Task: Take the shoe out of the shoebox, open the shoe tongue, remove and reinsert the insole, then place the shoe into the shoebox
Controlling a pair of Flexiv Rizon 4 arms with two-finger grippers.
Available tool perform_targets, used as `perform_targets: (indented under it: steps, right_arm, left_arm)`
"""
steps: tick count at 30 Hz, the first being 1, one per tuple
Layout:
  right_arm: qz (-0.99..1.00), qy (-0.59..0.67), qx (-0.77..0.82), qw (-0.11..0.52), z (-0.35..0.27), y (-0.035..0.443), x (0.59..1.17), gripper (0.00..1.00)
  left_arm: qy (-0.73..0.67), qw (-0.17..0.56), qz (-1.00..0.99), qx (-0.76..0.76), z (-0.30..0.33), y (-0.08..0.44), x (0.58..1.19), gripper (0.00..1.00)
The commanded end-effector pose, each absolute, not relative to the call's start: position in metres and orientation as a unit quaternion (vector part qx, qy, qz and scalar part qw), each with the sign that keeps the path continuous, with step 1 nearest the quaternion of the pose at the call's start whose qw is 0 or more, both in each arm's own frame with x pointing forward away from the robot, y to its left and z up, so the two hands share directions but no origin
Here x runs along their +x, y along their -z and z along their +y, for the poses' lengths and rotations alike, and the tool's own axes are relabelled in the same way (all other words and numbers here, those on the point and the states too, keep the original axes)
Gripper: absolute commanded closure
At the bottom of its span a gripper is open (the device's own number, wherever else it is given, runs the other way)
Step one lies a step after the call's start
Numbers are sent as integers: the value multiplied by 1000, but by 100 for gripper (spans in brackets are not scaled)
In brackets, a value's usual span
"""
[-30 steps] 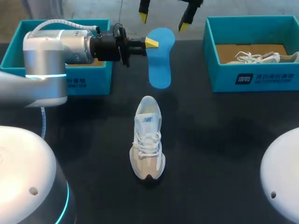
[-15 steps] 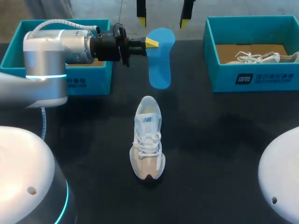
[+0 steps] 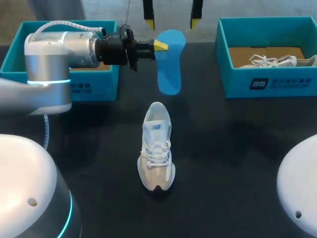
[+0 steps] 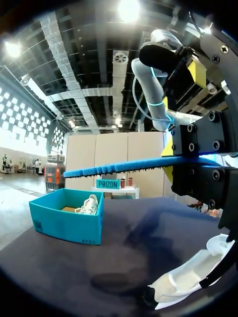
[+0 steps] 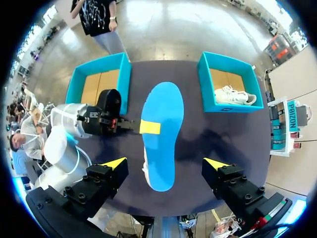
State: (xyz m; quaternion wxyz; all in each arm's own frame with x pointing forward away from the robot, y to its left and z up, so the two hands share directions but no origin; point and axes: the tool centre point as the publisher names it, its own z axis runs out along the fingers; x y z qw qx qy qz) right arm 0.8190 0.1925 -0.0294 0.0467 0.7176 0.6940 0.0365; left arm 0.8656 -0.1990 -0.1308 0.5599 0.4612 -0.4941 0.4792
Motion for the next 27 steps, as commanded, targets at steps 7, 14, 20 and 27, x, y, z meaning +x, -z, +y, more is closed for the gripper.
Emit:
perform_targets:
  steps: [7,14,20,27]
  right_arm:
    - [694,-36,718,47,193,29,820,0]
    - [694,-36,718,47,193,29,820,0]
    - [690,-51,721,35,189,27,821,0]
    - [684,-118,719,-33,177,20,823,0]
  left_arm:
    - [-479,560,-495,462,-198,131,865,100]
    - [-479,560,-495,462,-198,131,865,100]
    - [-479,560,-495,462,-198,131,865,100]
    - [-479,560,-495,462,-198,131,865,100]
